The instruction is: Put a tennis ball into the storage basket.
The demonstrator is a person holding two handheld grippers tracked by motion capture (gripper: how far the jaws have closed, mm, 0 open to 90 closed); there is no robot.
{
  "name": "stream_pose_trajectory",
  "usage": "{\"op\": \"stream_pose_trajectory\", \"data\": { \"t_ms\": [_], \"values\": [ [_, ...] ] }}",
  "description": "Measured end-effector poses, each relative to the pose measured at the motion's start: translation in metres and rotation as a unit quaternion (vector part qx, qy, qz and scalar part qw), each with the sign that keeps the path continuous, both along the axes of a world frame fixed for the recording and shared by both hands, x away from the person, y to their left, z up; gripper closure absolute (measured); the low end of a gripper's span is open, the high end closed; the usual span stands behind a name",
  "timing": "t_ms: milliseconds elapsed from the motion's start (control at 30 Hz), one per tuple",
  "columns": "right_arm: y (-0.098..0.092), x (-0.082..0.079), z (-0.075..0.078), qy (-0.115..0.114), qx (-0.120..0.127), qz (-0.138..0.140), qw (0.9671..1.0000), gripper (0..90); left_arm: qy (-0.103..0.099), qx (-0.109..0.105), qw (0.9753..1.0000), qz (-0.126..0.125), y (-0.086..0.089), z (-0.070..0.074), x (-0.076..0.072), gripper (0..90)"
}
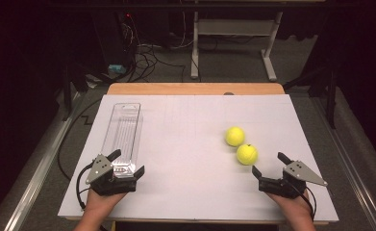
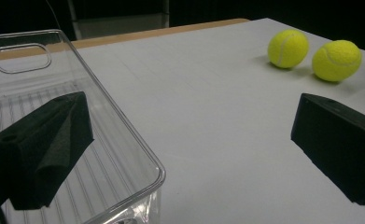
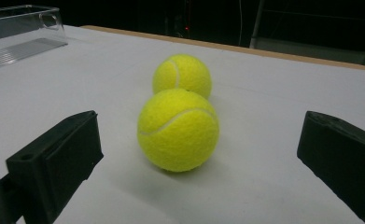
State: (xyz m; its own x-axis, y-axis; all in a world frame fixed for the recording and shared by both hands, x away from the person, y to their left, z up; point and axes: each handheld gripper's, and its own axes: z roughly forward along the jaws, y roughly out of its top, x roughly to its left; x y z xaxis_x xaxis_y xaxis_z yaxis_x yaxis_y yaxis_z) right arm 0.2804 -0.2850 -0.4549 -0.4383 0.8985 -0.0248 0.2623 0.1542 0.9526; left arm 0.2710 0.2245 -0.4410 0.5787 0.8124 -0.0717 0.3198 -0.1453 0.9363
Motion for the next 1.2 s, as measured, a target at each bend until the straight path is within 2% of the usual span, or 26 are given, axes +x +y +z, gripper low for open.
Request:
{"op": "stream_pose_trajectory", "data": {
  "t_ms": [567,867,967,1033,1100,1133,1200],
  "values": [
    [-0.003,0.000,-0.001,0.002,0.003,-0.004,1.0000,0.0,-0.002,-0.005,1.0000,0.004,0.002,0.000,0.000,0.0],
    [-0.003,0.000,-0.001,0.006,0.001,-0.003,1.0000,0.0,-0.005,-0.009,0.9999,-0.002,0.000,0.000,0.000,0.0],
    [-0.003,0.001,-0.001,0.007,0.000,-0.004,1.0000,0.0,-0.002,-0.003,1.0000,-0.005,-0.003,0.003,0.000,0.4],
    [-0.003,0.001,-0.001,0.007,0.000,-0.005,1.0000,0.0,0.004,-0.008,0.9999,-0.010,-0.006,0.006,0.000,0.5],
    [-0.003,0.001,-0.001,0.007,0.000,-0.004,1.0000,0.0,0.004,-0.007,0.9999,-0.013,-0.008,0.007,0.000,0.5],
    [-0.003,0.002,-0.001,0.010,-0.002,-0.005,0.9999,0.0,-0.004,0.000,0.9999,-0.015,-0.013,0.009,0.000,0.5],
    [-0.003,0.003,-0.001,0.011,-0.003,-0.004,0.9999,0.0,0.000,0.001,0.9998,-0.022,-0.018,0.011,0.000,0.5]
  ]
}}
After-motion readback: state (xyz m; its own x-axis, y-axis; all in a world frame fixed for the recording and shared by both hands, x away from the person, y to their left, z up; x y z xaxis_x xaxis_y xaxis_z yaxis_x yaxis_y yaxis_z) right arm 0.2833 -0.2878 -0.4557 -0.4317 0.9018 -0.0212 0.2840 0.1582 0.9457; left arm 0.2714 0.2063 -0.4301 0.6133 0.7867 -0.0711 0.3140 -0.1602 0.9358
